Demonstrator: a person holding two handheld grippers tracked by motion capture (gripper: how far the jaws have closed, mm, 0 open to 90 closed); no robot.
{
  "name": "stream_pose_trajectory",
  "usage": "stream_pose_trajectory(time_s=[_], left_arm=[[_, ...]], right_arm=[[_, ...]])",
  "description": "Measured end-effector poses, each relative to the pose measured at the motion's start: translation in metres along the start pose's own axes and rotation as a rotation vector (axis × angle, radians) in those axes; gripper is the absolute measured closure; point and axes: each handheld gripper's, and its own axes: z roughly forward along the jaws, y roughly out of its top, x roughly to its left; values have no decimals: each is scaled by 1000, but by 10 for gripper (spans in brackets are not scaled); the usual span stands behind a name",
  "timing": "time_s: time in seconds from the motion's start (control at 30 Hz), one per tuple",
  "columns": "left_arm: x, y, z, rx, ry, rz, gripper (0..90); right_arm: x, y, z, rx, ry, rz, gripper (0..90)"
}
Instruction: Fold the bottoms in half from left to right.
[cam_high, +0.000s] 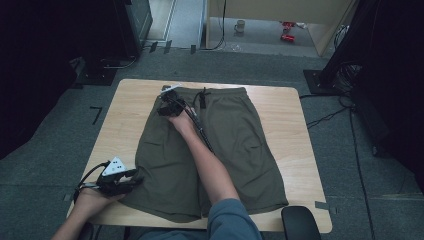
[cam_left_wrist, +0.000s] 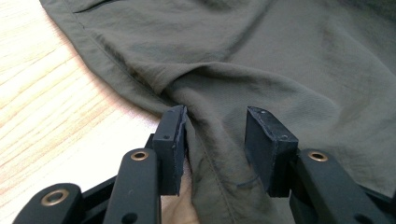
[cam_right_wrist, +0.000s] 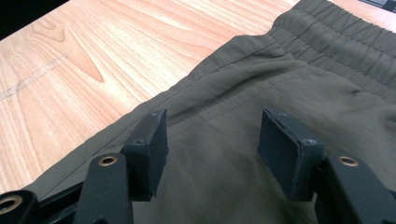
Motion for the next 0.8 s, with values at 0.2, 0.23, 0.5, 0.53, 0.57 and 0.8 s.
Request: stream_pose_trajectory(time_s=[0.2,0.23,0.5,0.53,0.57,0.8], left_arm=[[0,0,0,1,1,0,585],[0,0,0,1,-1,0,585],[0,0,0,2,4,0,588],[-1,0,0,3,5,0,590],[-1,0,0,3,5,0,594],[-1,1,1,2,12,5,675]], right_arm=[[3,1,8,0,4,15,380],[4,0,10,5,5,11,372],[13,-5,15,-5,-78,-76,429],[13,-6,15,-12,-81,-68,432],[13,-6,15,-12,-81,-68,432],[19,-15,13,-70,-90,-67,654]])
